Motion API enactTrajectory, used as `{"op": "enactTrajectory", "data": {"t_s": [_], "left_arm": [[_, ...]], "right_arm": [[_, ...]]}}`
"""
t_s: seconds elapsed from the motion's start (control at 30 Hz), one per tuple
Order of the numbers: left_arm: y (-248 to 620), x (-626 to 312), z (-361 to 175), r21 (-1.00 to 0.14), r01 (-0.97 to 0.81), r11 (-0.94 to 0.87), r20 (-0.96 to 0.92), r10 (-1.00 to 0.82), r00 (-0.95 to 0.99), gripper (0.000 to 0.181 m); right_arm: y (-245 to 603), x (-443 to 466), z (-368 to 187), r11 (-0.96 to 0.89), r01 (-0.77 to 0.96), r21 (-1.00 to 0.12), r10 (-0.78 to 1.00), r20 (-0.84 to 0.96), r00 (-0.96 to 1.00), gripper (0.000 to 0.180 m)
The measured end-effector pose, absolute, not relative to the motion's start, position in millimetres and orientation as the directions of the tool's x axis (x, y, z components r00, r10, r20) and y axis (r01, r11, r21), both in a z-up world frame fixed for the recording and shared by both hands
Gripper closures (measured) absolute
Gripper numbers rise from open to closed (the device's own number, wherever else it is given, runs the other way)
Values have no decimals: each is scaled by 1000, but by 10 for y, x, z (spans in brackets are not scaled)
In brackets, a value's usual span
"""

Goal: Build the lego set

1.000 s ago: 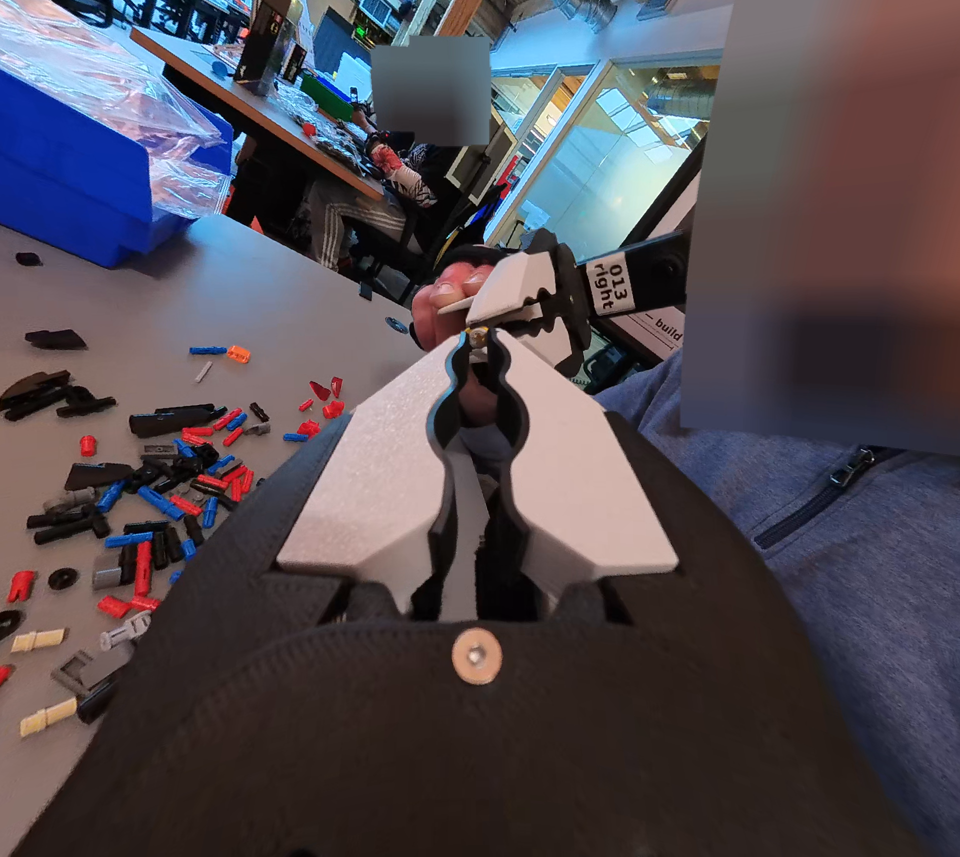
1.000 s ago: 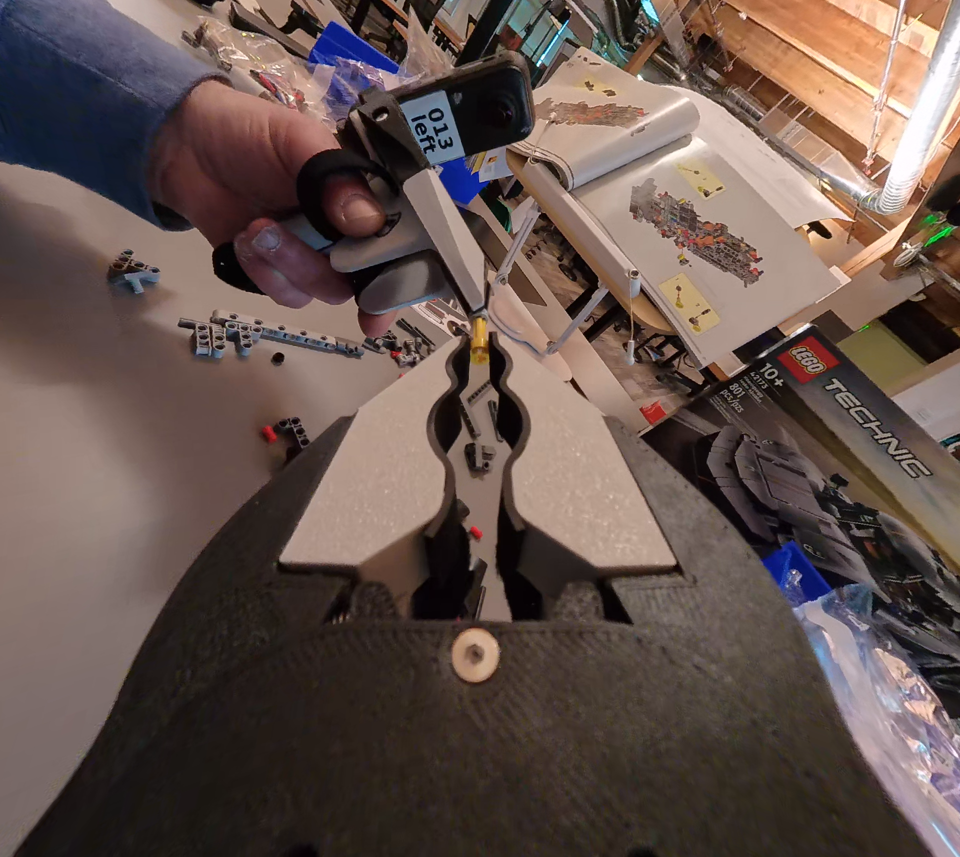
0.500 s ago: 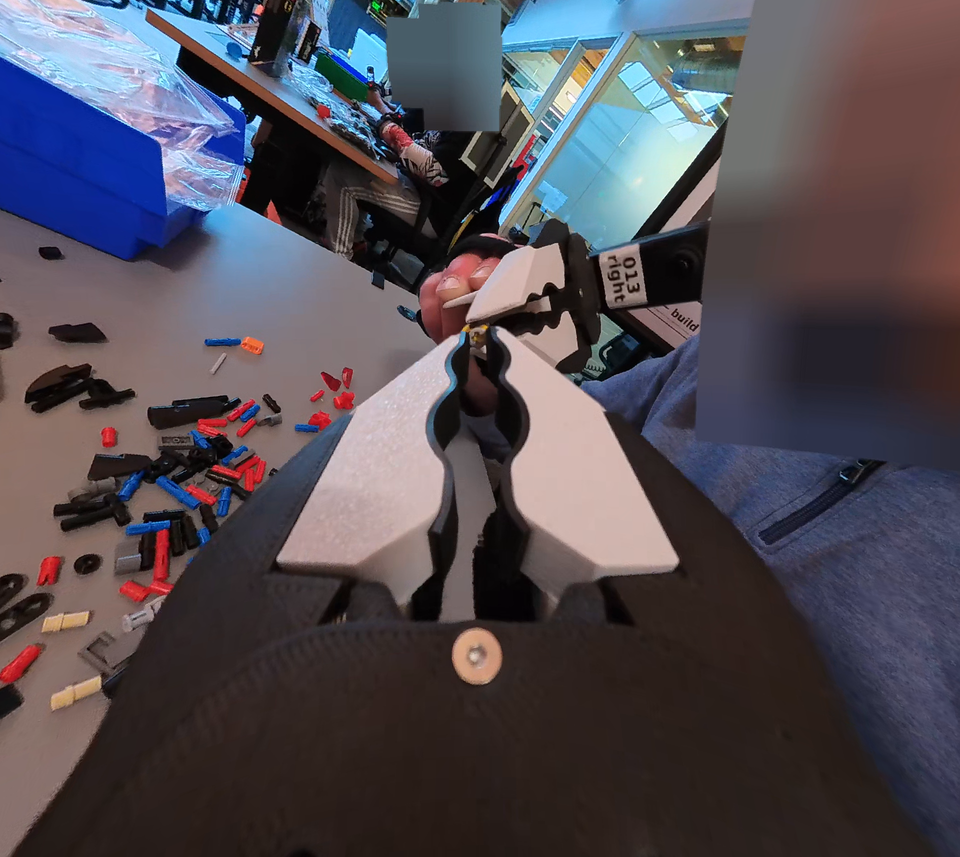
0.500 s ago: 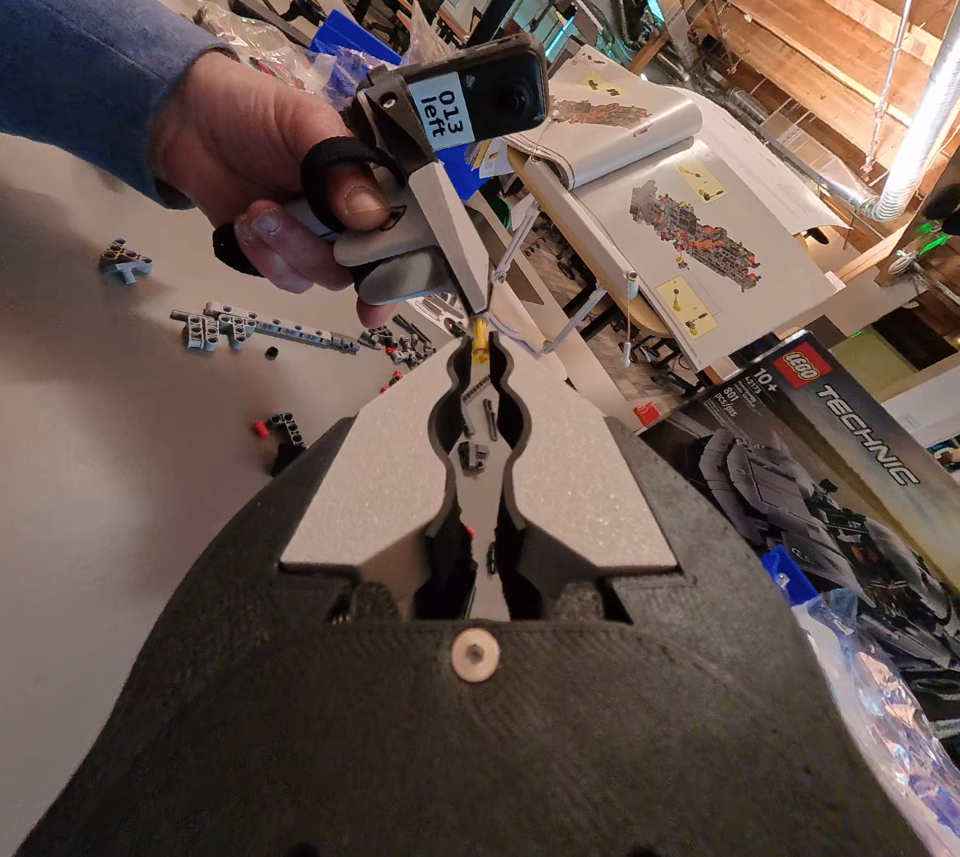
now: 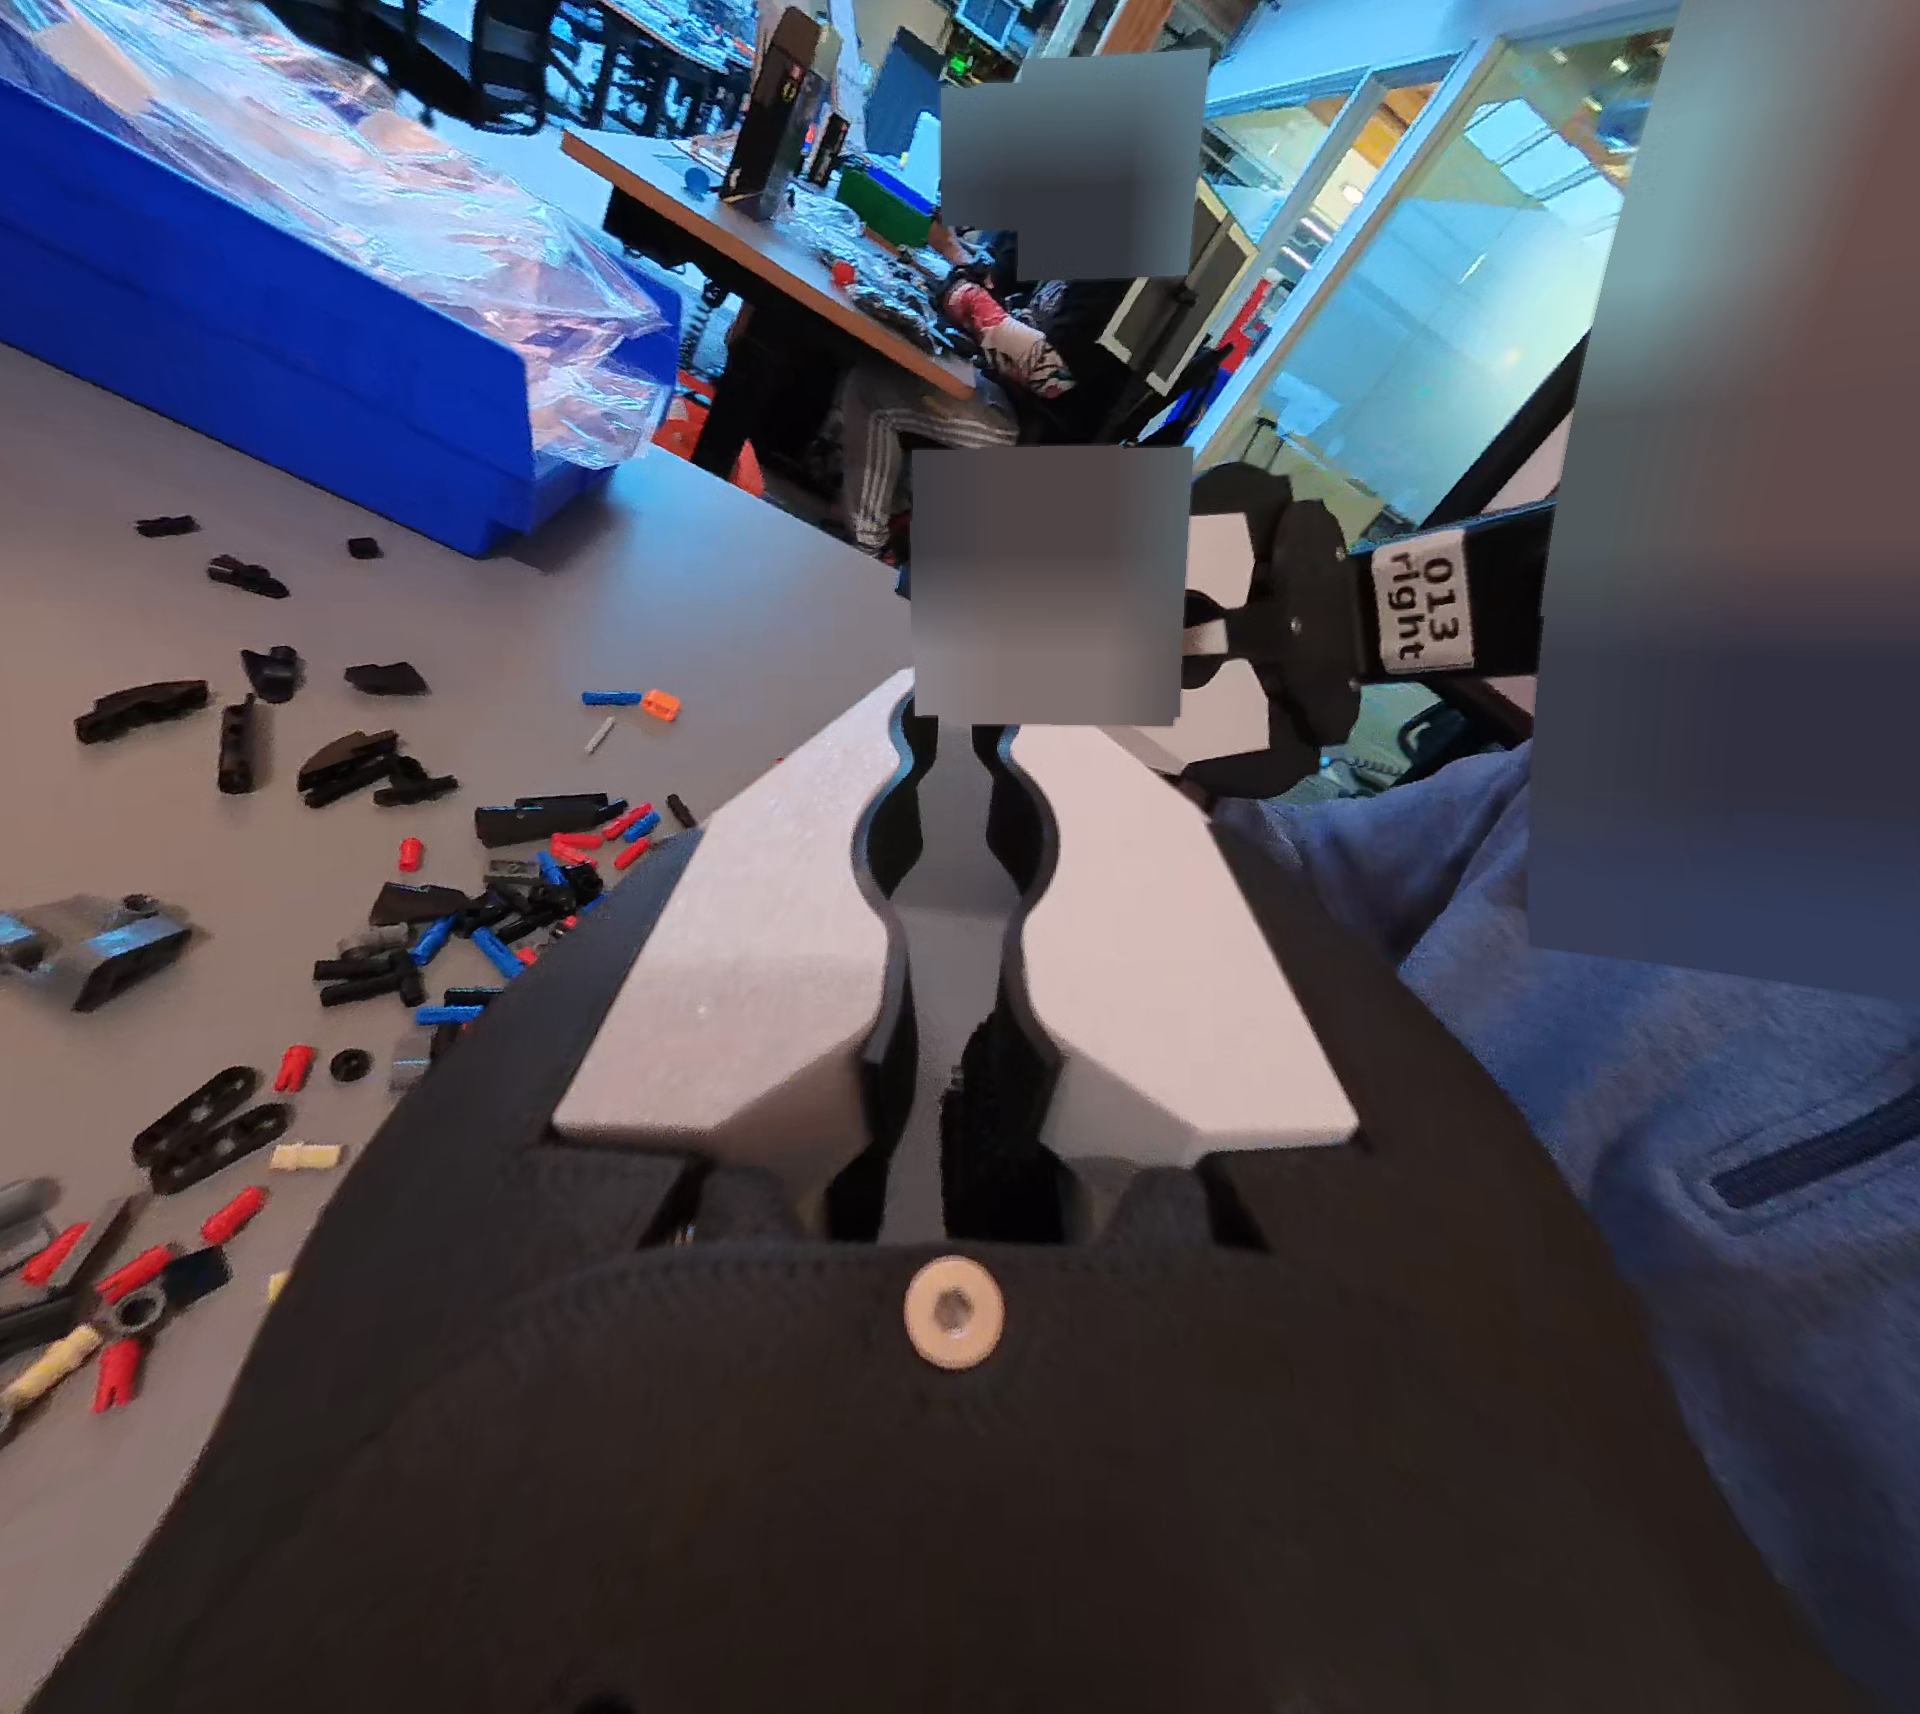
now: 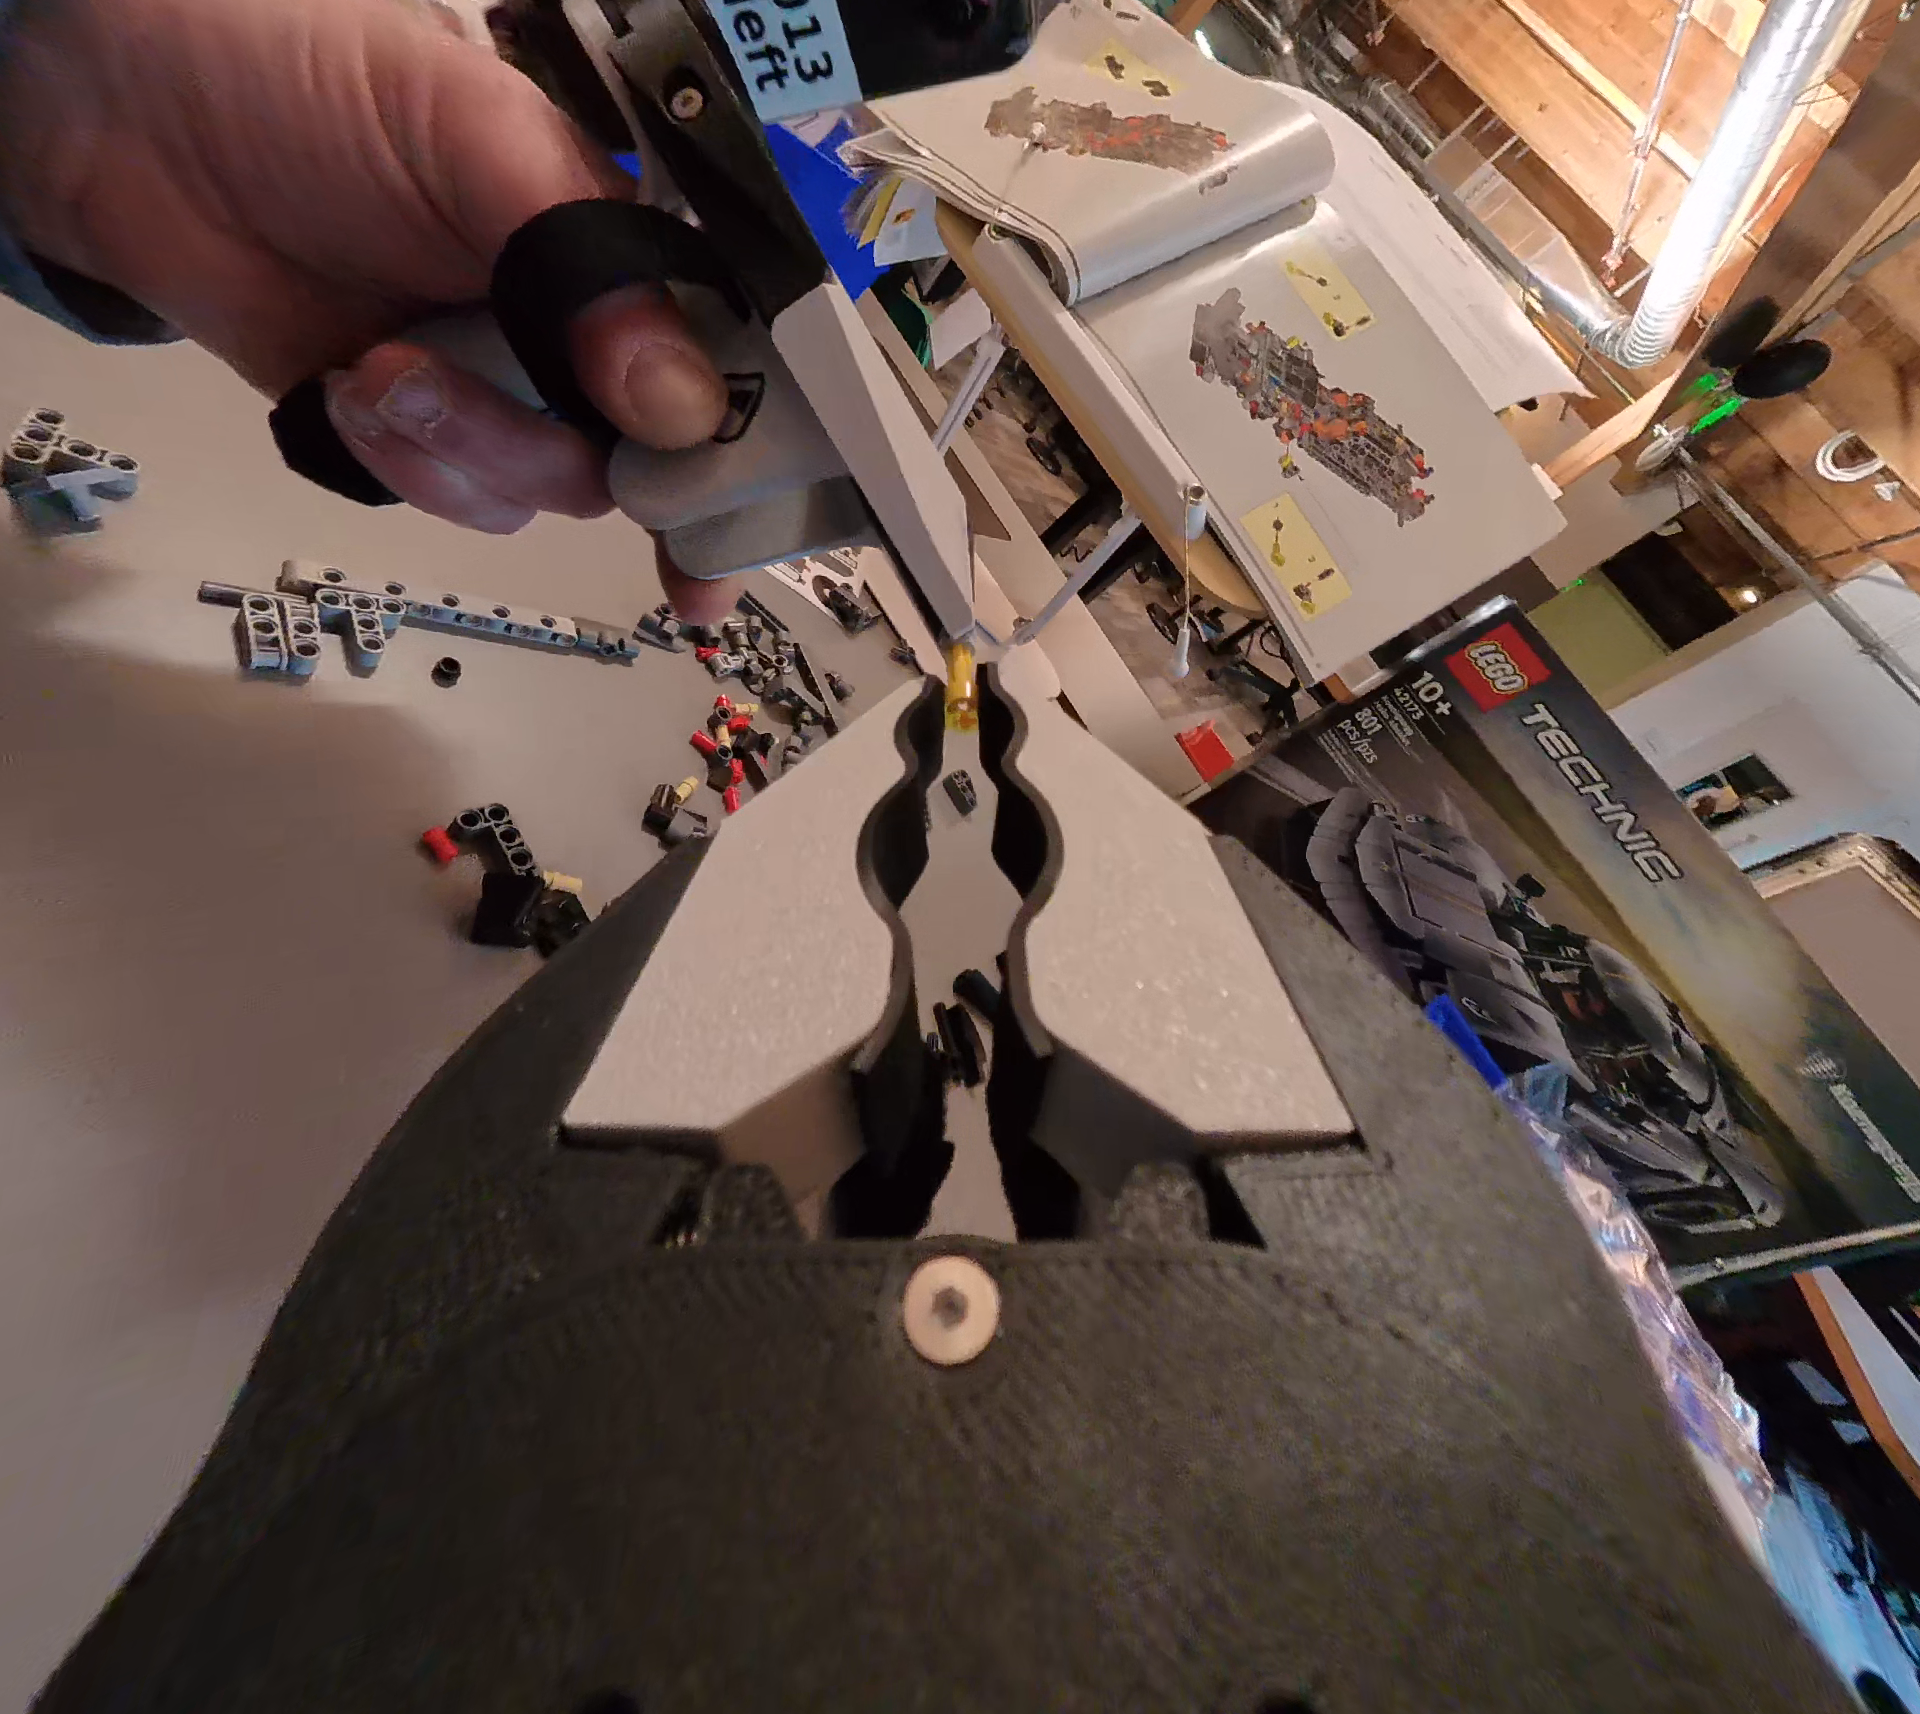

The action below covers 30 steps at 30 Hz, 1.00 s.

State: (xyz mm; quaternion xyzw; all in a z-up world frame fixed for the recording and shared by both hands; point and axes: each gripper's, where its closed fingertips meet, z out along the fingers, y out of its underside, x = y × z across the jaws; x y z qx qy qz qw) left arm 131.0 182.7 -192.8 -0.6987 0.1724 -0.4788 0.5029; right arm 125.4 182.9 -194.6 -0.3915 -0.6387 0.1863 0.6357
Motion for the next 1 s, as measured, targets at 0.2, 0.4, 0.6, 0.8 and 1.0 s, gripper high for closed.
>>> {"op": "enactTrajectory", "data": {"t_s": [0.2,0.4,0.6,0.8,1.0], "left_arm": [[1847,1298,-1891,-849,321,-420,529,-699,482,176],[1853,1291,-1840,-806,430,-408,579,-695,425,176],[1816,1303,-1828,-828,383,-410,553,-713,432,176],[1781,1299,-1795,-840,345,-420,537,-734,416,176],[1783,1269,-1817,-845,347,-407,531,-721,445,176]], "right_arm": [[1839,1240,-1907,600,246,-761,748,643,164,177],[1839,1230,-1857,596,226,-771,747,635,196,177],[1801,1233,-1838,573,192,-797,783,601,157,177],[1766,1220,-1801,557,161,-815,808,577,125,178],[1767,1167,-1817,548,160,-821,812,568,133,178]]}}
